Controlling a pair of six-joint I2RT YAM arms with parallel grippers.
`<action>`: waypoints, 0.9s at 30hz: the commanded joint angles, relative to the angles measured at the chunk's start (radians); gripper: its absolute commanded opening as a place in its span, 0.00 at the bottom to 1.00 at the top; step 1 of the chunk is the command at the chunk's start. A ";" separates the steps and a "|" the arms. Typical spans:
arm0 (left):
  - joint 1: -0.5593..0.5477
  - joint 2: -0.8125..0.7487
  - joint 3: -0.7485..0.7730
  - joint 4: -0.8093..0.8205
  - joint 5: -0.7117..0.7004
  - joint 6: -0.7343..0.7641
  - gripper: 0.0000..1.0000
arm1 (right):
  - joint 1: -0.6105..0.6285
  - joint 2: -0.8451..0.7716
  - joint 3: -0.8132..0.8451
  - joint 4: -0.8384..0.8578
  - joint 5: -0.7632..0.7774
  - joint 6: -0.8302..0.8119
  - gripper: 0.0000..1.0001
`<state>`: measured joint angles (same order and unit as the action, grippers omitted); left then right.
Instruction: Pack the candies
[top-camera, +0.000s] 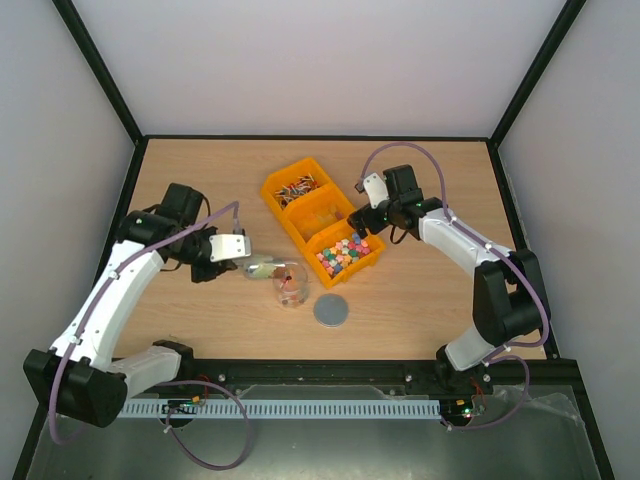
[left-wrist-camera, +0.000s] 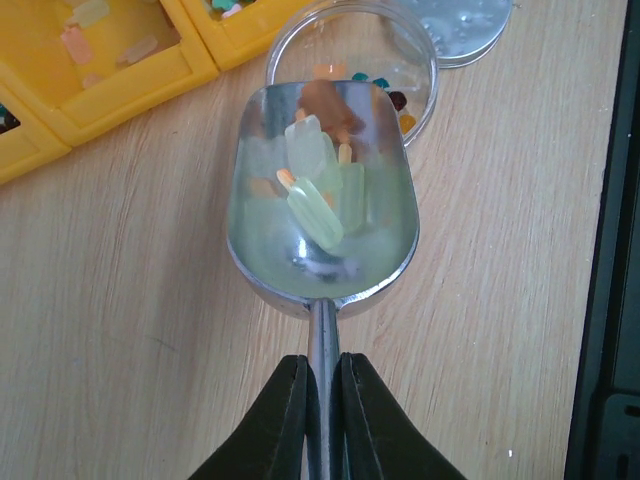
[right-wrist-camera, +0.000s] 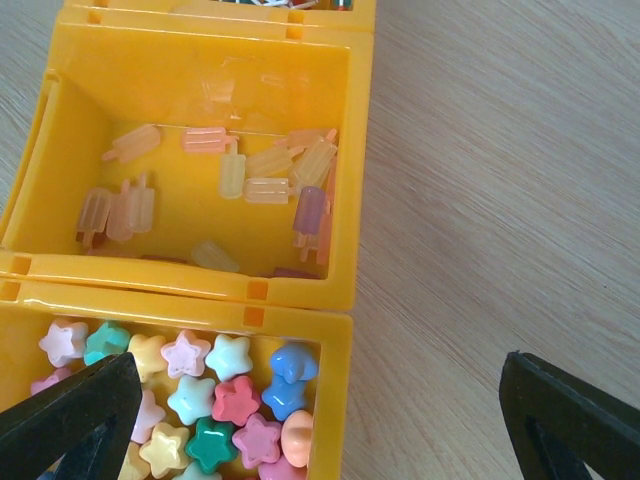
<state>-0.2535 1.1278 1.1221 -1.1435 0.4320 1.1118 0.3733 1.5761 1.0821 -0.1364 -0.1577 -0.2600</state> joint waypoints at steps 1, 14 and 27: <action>-0.015 0.014 0.047 -0.043 -0.047 -0.022 0.02 | 0.004 -0.021 -0.012 0.019 -0.025 0.017 0.99; -0.077 0.030 0.083 -0.051 -0.094 -0.035 0.02 | 0.004 -0.048 -0.009 0.058 -0.034 0.066 0.98; -0.096 0.000 0.088 -0.033 -0.078 -0.049 0.02 | 0.004 -0.110 -0.040 0.086 -0.036 0.082 0.99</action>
<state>-0.3447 1.1526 1.1809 -1.1721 0.3321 1.0843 0.3733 1.5120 1.0607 -0.0734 -0.1791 -0.1967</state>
